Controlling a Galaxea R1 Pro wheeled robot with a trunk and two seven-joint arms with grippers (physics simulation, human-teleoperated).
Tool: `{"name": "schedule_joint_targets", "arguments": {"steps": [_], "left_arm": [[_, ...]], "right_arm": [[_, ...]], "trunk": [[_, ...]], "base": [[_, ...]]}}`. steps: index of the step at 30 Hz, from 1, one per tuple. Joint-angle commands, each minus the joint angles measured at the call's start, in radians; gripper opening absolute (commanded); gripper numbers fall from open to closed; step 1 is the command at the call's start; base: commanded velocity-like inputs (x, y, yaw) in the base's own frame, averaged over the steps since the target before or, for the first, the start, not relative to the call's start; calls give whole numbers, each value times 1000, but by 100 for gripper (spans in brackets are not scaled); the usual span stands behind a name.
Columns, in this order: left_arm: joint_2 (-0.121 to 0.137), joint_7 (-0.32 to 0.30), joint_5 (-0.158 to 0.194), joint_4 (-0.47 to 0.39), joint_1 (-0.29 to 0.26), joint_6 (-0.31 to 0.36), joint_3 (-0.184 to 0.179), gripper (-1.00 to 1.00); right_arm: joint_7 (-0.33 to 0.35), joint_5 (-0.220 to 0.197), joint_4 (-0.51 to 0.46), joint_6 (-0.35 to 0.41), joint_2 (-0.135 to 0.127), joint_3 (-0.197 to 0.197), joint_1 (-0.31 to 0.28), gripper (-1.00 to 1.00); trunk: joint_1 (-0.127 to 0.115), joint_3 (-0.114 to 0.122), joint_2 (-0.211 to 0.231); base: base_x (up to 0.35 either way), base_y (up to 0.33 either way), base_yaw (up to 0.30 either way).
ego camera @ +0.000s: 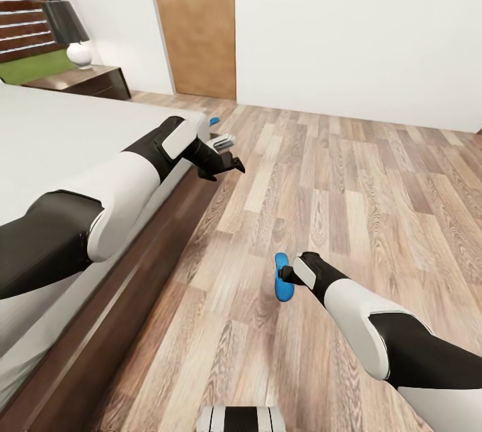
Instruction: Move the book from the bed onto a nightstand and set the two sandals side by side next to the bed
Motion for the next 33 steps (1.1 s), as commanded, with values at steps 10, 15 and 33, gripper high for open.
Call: {"name": "schedule_joint_targets", "arguments": {"steps": [10,15,33], "left_arm": [[0,4,8,-41,-1,4,-2,100],[0,4,8,-59,-1,4,-2,100],[0,2,15,-77,-10,7,0,100]], "right_arm": [[-7,-8,-2,4,0,1,0,100],[-7,-8,-2,4,0,1,0,100],[-6,-8,-2,1,0,2,0,100]], "trunk": [[4,-40,-3],[6,-59,-4],[15,-128,-8]], "base": [[0,0,0],[0,0,0],[0,0,0]]}}
